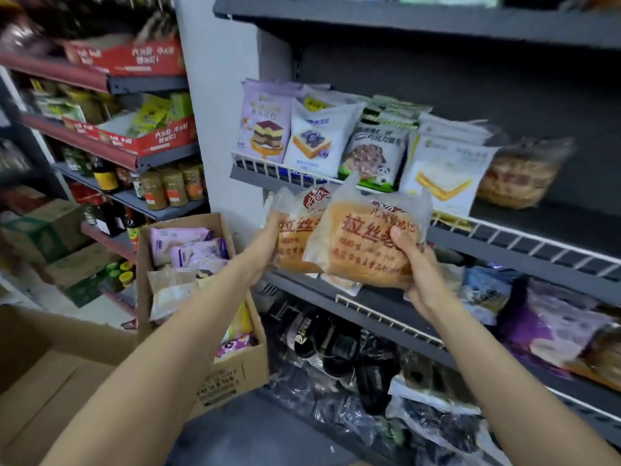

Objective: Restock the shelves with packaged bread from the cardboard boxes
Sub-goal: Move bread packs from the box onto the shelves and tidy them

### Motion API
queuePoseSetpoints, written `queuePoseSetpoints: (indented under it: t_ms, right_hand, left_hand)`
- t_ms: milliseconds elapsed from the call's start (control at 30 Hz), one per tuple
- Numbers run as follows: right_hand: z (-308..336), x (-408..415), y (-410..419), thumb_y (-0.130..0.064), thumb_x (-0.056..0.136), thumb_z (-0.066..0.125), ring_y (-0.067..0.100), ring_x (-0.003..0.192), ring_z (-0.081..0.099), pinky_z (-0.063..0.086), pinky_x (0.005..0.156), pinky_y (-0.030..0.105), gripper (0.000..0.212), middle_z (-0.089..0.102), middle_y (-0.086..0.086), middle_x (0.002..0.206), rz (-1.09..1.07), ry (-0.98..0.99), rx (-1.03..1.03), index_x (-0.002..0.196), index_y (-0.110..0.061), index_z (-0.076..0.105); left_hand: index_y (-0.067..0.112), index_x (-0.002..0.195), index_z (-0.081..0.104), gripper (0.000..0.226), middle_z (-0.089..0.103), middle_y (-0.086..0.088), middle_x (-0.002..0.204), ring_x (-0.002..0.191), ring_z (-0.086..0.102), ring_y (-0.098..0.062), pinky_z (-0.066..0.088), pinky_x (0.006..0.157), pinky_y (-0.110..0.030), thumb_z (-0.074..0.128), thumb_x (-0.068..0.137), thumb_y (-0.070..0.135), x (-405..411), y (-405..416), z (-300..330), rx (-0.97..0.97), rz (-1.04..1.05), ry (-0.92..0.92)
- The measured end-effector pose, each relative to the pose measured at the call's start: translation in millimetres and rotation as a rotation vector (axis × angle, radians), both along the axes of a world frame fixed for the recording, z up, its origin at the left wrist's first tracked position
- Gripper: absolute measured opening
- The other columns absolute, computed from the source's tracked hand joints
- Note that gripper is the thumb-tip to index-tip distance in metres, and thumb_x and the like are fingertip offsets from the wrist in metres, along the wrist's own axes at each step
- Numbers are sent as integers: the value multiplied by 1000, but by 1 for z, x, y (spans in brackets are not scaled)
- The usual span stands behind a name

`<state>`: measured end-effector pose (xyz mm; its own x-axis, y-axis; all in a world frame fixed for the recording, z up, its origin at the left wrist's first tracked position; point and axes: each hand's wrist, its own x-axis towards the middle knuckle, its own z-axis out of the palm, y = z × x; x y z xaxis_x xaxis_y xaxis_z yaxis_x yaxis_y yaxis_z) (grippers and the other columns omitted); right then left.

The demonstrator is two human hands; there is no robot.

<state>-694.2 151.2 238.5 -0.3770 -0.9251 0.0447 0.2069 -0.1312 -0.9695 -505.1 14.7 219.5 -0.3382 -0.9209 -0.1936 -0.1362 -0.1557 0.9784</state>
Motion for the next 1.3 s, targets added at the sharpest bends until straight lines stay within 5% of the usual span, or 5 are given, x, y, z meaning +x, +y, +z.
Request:
queuePoseSetpoints:
  t_ms: [400, 600, 933, 1167, 1300]
  right_hand:
    - [100, -159, 85, -61, 46, 79, 12, 99, 68, 54, 88, 38, 66, 74, -6, 98, -482, 95, -241, 99, -23, 66]
    - [101, -236, 82, -31, 77, 70, 13, 93, 70, 56, 87, 38, 22, 75, -5, 86, -602, 160, -170, 95, -19, 67]
    - [72, -288, 63, -30, 80, 71, 5, 88, 66, 51, 75, 18, 23, 71, -6, 92, -510, 215, 6, 99, -21, 64]
    - [75, -294, 57, -17, 79, 73, 8, 90, 67, 52, 72, 19, 27, 71, -3, 97, -357, 251, 4, 102, -24, 61]
    - [70, -291, 51, -9, 76, 75, 17, 100, 66, 53, 86, 34, 43, 69, 5, 108, -328, 264, 20, 114, -16, 55]
  left_hand:
    - [16, 73, 52, 39, 56, -11, 71, 71, 53, -27, 42, 64, -33, 35, 96, 42, -238, 46, 133, -295, -341, -43]
    - [8, 132, 43, 37, 54, -22, 129, 108, 56, -37, 44, 80, -38, 33, 100, 22, -334, 30, 143, -781, -351, -473]
    - [19, 145, 22, 62, 32, -8, 149, 139, 28, -26, 22, 110, -38, 49, 89, 15, -374, 25, 147, -1516, -372, -1059]
    - [19, 144, 33, 57, 27, -4, 155, 144, 20, -19, 9, 116, -45, 48, 90, 21, -358, 22, 146, -1327, -600, -1247]
    - [11, 133, 48, 45, 56, -16, 131, 114, 55, -29, 44, 93, -31, 41, 91, -2, -359, 32, 149, -995, -514, -641]
